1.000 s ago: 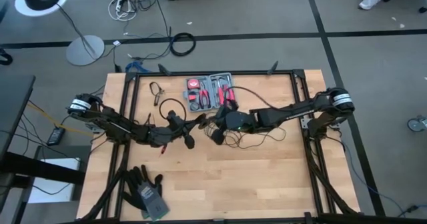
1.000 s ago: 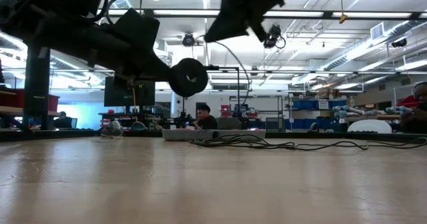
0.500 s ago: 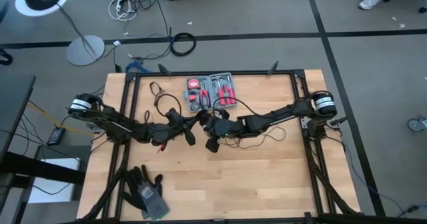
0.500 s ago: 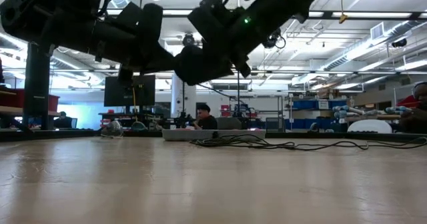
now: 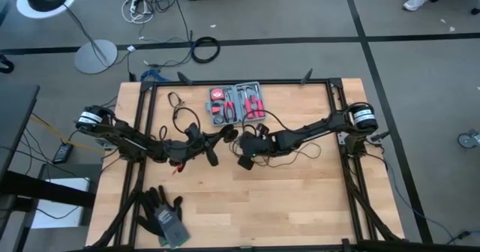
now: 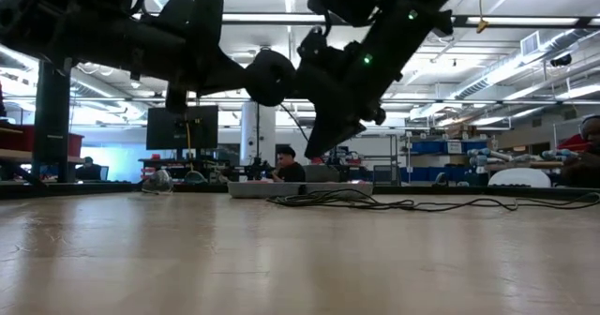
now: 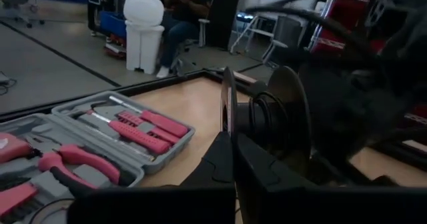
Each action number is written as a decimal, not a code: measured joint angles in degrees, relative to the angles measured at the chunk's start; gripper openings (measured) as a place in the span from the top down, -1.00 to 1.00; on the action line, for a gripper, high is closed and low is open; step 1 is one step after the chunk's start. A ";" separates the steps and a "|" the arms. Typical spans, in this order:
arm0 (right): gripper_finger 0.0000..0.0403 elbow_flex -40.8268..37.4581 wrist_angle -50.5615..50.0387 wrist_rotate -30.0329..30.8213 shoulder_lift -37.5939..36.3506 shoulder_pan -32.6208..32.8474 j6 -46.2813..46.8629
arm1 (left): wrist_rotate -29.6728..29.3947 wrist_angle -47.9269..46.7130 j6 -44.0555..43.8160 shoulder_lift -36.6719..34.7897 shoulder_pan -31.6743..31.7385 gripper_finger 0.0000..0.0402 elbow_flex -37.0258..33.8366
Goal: Coil cords
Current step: Coil the black wire onto the black spool
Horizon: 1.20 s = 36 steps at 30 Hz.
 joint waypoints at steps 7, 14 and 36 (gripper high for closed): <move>0.87 -6.92 11.10 0.78 -0.01 2.06 1.43 | -1.15 -0.09 1.12 0.00 -1.17 1.00 0.02; 0.85 -18.56 38.89 0.73 -0.01 3.57 0.69 | -1.58 -0.14 1.20 0.00 -1.30 1.00 0.02; 0.51 -25.23 53.01 -0.98 0.25 1.84 -15.71 | -0.92 3.85 1.30 0.00 -1.30 1.00 0.02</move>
